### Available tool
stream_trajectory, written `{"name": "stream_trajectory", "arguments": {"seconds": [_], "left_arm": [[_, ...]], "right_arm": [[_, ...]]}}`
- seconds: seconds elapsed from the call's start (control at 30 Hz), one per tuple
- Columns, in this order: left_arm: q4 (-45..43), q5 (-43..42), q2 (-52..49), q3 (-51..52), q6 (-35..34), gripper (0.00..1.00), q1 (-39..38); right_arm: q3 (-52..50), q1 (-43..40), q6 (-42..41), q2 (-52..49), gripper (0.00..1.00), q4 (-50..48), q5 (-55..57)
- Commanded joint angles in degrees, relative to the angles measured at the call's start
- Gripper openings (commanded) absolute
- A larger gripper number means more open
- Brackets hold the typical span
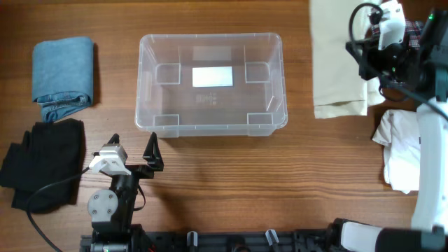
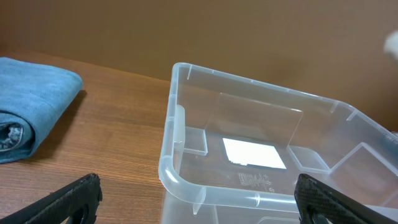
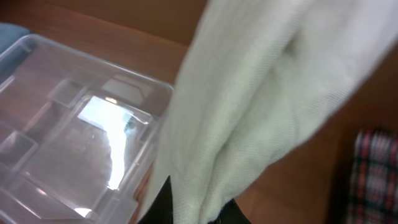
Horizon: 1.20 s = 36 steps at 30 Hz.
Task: Pack container
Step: 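Lift the cream cloth and carry it left over the container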
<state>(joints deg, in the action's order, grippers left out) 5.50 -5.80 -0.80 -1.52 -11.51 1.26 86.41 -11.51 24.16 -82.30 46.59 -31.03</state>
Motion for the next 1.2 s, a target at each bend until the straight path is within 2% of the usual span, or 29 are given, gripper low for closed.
{"name": "stream_trajectory", "arguments": {"seconds": [0.0, 0.07, 0.27, 0.47, 0.6, 0.73, 1.03, 1.17], "left_arm": [[-0.2, 0.3, 0.4, 0.4, -0.6, 1.00, 0.5], [-0.2, 0.3, 0.4, 0.4, -0.6, 1.00, 0.5], [-0.2, 0.3, 0.4, 0.4, -0.6, 1.00, 0.5], [-0.2, 0.3, 0.4, 0.4, -0.6, 1.00, 0.5], [-0.2, 0.3, 0.4, 0.4, -0.6, 1.00, 0.5], [-0.2, 0.3, 0.4, 0.4, -0.6, 1.00, 0.5], [-0.2, 0.3, 0.4, 0.4, -0.6, 1.00, 0.5], [-0.2, 0.3, 0.4, 0.4, -0.6, 1.00, 0.5]], "right_arm": [[2.1, 3.1, 9.0, 5.1, 0.04, -1.2, -1.6], [2.1, 7.1, 14.5, 6.3, 0.04, -1.6, -1.7], [2.1, 19.7, 14.9, 6.0, 0.04, -8.7, -1.3], [2.1, 29.5, 15.1, 5.4, 0.04, -22.1, -1.3], [2.1, 35.4, 24.5, 1.8, 0.04, -26.8, -1.2], [2.1, 38.1, 28.6, -3.6, 0.04, -26.9, 3.0], [2.1, 38.2, 36.6, -14.0, 0.04, -26.9, 12.9], [2.1, 38.2, 41.4, -16.5, 0.04, -26.9, 13.3]]}}
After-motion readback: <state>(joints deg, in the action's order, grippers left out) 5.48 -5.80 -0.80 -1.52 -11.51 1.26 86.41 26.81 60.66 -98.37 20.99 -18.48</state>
